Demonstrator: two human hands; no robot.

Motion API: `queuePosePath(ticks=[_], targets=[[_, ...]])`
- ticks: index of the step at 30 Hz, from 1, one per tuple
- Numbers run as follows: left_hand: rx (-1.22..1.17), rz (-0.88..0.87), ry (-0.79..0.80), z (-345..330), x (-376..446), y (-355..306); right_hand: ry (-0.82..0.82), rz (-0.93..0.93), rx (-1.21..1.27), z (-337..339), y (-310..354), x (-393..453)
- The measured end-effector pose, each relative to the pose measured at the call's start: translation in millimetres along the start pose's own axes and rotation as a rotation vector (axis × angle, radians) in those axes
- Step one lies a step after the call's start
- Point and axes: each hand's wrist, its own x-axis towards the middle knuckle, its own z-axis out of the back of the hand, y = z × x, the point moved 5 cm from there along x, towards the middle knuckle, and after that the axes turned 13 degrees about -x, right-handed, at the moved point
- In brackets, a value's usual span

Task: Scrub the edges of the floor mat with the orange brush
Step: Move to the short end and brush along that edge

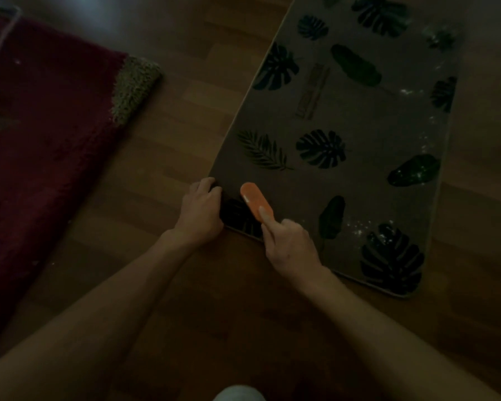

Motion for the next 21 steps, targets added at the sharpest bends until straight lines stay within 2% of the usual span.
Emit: queuePosePath(ticks=[3, 8, 16, 21], targets=[[-0.056, -0.084, 0.017, -4, 0, -3, 0.023, -0.026, 0.022, -13, -5, -32], [0.091, -0.160, 0.116, -11, -4, 2, 0.075, -0.028, 0.021, -9, -6, -53], [0.139, -0.097, 0.136, -16, -8, -3, 0.041, -0.029, -0.080, 12, -13, 25], [0.119, -0.033, 0.171, -14, -5, -13, 0.063, -0.022, -0.077, 14, -17, 6]])
